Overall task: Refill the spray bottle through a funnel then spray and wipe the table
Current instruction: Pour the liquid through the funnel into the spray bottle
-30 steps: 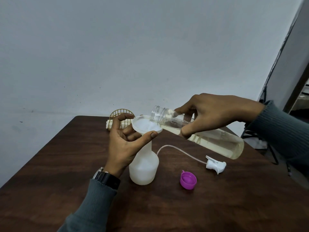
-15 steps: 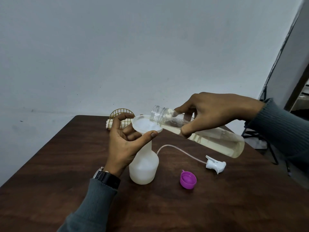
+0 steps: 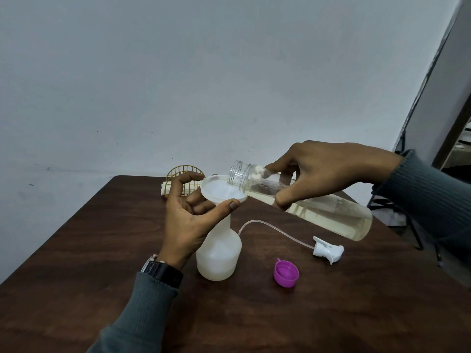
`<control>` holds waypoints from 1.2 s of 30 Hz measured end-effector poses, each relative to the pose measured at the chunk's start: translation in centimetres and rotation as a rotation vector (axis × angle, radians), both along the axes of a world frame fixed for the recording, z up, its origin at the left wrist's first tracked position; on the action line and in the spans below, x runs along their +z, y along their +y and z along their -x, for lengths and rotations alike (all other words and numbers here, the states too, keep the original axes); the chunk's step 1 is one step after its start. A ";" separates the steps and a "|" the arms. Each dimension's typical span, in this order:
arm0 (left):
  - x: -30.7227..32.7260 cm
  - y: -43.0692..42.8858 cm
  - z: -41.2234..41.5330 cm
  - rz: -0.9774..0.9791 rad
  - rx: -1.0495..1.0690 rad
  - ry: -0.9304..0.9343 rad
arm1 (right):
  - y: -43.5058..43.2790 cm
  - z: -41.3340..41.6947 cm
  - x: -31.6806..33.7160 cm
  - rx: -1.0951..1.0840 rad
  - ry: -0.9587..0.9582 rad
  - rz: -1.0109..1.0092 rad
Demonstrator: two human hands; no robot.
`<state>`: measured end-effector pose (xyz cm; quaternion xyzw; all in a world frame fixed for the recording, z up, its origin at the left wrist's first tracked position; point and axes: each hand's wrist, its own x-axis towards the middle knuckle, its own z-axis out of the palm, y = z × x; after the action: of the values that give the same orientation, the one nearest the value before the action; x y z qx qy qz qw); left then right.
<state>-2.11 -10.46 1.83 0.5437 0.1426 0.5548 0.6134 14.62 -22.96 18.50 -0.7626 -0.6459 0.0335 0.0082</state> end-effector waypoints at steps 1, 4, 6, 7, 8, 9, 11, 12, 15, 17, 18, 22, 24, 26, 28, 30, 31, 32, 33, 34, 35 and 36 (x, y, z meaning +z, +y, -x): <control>0.0 0.0 0.0 0.000 -0.001 -0.001 | 0.0 0.0 0.0 0.000 0.000 0.003; 0.0 -0.1 0.1 -0.004 -0.002 0.003 | 0.0 0.2 0.1 0.000 0.007 0.004; 0.0 -0.2 0.1 -0.003 -0.001 0.001 | 0.0 0.2 0.1 0.001 0.006 0.010; 0.0 -0.2 0.1 -0.001 0.001 0.002 | 0.0 0.2 0.1 0.002 0.006 0.015; 0.0 -0.2 0.1 -0.001 0.003 0.002 | 0.0 0.2 0.1 0.003 0.006 0.018; 0.0 -0.2 0.1 -0.003 0.005 0.003 | 0.0 0.2 0.1 0.002 0.006 0.020; 0.0 -0.1 0.1 -0.008 0.010 0.006 | 0.0 0.2 0.1 0.002 0.003 0.023; 0.0 -0.1 0.1 -0.009 0.011 0.009 | 0.0 0.3 0.1 0.002 0.001 0.024; 0.0 -0.2 0.2 -0.009 0.016 0.014 | 0.0 0.2 0.1 0.004 0.004 0.024; 0.0 -0.2 0.2 -0.011 0.016 0.017 | 0.0 0.2 0.1 0.005 0.006 0.022; 0.0 -0.2 0.2 -0.013 0.015 0.018 | 0.1 0.2 0.1 0.007 0.004 0.019; 0.0 -0.1 0.2 -0.006 0.012 0.019 | 0.0 0.3 0.2 0.008 0.008 0.023; 0.0 -0.1 0.3 -0.008 0.011 0.020 | 0.0 0.3 0.2 0.006 0.012 0.025; 0.0 -0.1 0.3 -0.010 0.011 0.023 | 0.0 0.3 0.2 0.005 0.014 0.025; 0.0 -0.1 0.2 -0.009 0.010 0.023 | 0.0 0.3 0.2 0.006 0.011 0.024; 0.0 -0.1 0.2 -0.008 0.008 0.021 | 0.0 0.3 0.3 0.008 0.010 0.027; 0.0 -0.1 0.2 -0.006 0.007 0.021 | 0.0 0.3 0.3 0.008 0.011 0.029; 0.0 -0.1 0.2 -0.004 0.007 0.021 | 0.0 0.3 0.3 0.007 0.011 0.031; 0.0 -0.1 0.2 -0.004 0.008 0.021 | 0.0 0.3 0.3 0.006 0.010 0.033; 0.0 -0.1 0.1 -0.004 0.009 0.021 | 0.1 0.3 0.3 0.005 0.009 0.035; 0.0 0.0 0.1 -0.004 0.011 0.019 | 0.1 0.3 0.3 0.004 0.008 0.038; 0.0 -0.1 0.0 -0.004 0.012 0.018 | 0.1 0.3 0.4 0.002 0.008 0.041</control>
<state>-2.16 -10.52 1.84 0.5489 0.1504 0.5539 0.6077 14.27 -22.86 18.85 -0.7619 -0.6458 0.0495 -0.0049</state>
